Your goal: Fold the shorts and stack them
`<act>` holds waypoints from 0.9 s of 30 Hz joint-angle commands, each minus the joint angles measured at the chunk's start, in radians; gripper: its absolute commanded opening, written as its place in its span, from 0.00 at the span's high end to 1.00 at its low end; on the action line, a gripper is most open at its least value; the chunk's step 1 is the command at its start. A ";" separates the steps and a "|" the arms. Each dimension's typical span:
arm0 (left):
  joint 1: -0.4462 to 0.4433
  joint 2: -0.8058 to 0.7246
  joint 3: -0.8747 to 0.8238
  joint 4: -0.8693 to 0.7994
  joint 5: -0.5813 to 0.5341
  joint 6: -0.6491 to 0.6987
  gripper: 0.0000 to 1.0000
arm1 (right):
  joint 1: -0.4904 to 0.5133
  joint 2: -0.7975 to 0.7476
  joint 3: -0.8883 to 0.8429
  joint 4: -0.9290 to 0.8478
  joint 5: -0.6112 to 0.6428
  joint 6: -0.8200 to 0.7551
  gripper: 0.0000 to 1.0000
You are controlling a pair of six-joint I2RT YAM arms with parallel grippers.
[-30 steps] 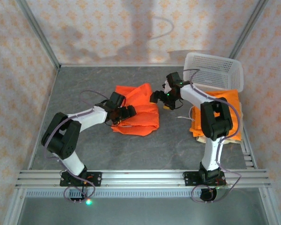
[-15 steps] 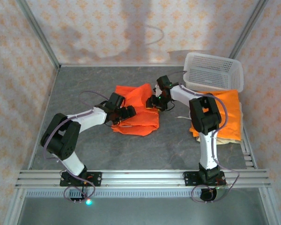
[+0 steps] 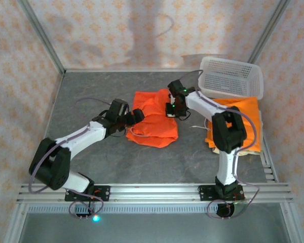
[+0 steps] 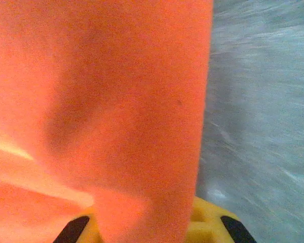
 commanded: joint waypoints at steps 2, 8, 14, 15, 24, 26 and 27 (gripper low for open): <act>0.001 -0.088 -0.026 0.008 -0.061 0.002 0.00 | -0.005 -0.185 0.002 -0.219 0.303 -0.072 1.00; 0.003 -0.125 -0.032 0.004 -0.065 0.008 0.00 | -0.041 -0.270 0.029 -0.434 0.585 -0.130 1.00; 0.002 -0.117 -0.037 0.009 -0.058 0.001 0.00 | -0.097 -0.299 0.064 -0.554 0.791 -0.141 1.00; 0.002 -0.115 -0.038 0.009 -0.057 0.001 0.00 | -0.107 -0.298 0.068 -0.566 0.814 -0.144 1.00; 0.002 -0.127 -0.044 0.004 -0.068 0.008 0.00 | -0.184 -0.309 0.157 -0.655 0.974 -0.166 1.00; 0.002 -0.129 -0.045 0.002 -0.072 0.011 0.00 | -0.211 -0.314 0.188 -0.658 0.986 -0.177 1.00; 0.001 -0.131 -0.043 0.001 -0.074 0.012 0.00 | -0.227 -0.316 0.201 -0.653 0.989 -0.184 1.00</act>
